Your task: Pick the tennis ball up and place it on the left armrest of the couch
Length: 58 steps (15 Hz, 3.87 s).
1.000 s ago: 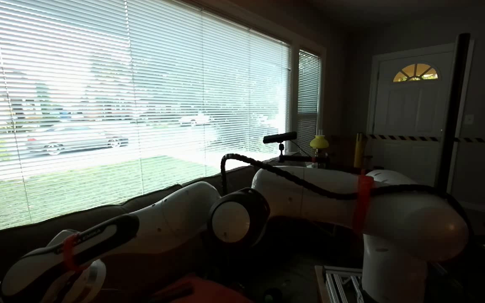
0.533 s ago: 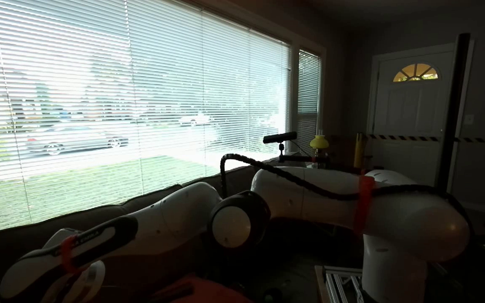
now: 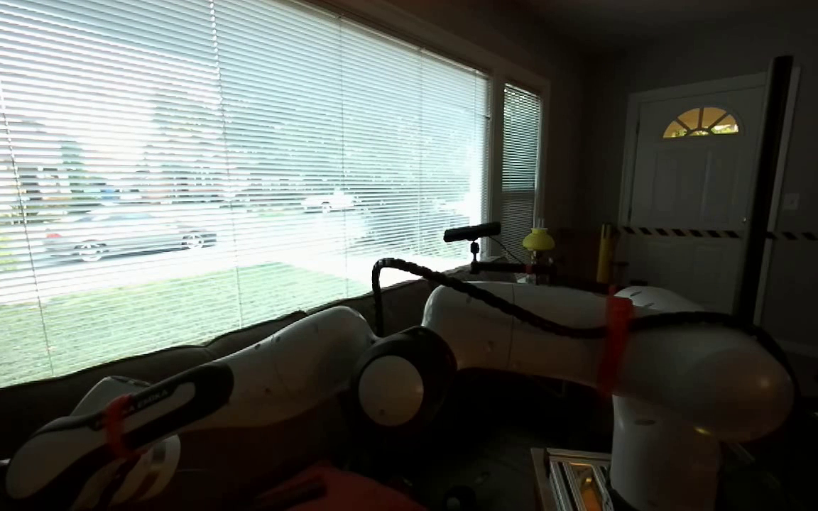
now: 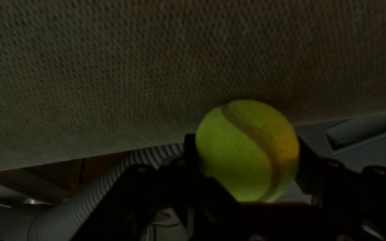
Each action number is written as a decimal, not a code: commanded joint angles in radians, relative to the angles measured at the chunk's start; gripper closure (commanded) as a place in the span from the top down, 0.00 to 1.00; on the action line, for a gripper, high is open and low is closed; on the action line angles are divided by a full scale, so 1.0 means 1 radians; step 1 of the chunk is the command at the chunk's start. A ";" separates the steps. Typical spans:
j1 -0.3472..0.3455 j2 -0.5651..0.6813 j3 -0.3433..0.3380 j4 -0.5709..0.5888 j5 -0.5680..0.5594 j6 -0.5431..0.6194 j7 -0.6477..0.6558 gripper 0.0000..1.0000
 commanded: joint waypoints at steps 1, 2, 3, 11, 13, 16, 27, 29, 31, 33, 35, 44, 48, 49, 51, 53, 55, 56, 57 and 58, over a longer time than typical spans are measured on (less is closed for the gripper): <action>0.016 0.013 -0.032 0.026 0.010 -0.010 0.037 0.42; 0.017 0.013 -0.033 0.025 0.010 -0.008 0.042 0.42; 0.019 0.013 -0.037 0.027 0.008 -0.010 0.055 0.42; 0.034 0.014 -0.088 0.043 -0.014 -0.009 0.170 0.42; 0.036 0.014 -0.096 0.048 -0.018 -0.010 0.185 0.42; 0.037 0.013 -0.103 0.050 -0.020 -0.014 0.201 0.42; 0.036 0.011 -0.109 0.049 -0.024 -0.020 0.226 1.00; 0.036 0.011 -0.114 0.048 -0.026 -0.021 0.231 1.00; 0.037 0.011 -0.116 0.047 -0.027 -0.020 0.235 1.00; 0.038 0.010 -0.119 0.046 -0.028 -0.021 0.238 1.00; 0.037 0.010 -0.116 0.044 -0.026 -0.020 0.236 0.75; 0.037 0.010 -0.111 0.046 -0.026 -0.026 0.223 0.38; 0.041 -0.011 -0.137 0.046 -0.036 -0.054 0.248 0.38; 0.042 -0.015 -0.143 0.045 -0.038 -0.055 0.256 0.38; 0.045 -0.020 -0.157 0.044 -0.038 -0.056 0.267 0.38; 0.049 -0.028 -0.172 0.041 -0.037 -0.060 0.281 0.38; 0.051 -0.032 -0.182 0.037 -0.035 -0.067 0.292 0.38; 0.052 -0.032 -0.185 0.037 -0.033 -0.073 0.295 0.38; 0.053 -0.033 -0.187 0.038 -0.032 -0.078 0.299 0.38; 0.055 -0.035 -0.191 0.037 -0.033 -0.084 0.302 0.38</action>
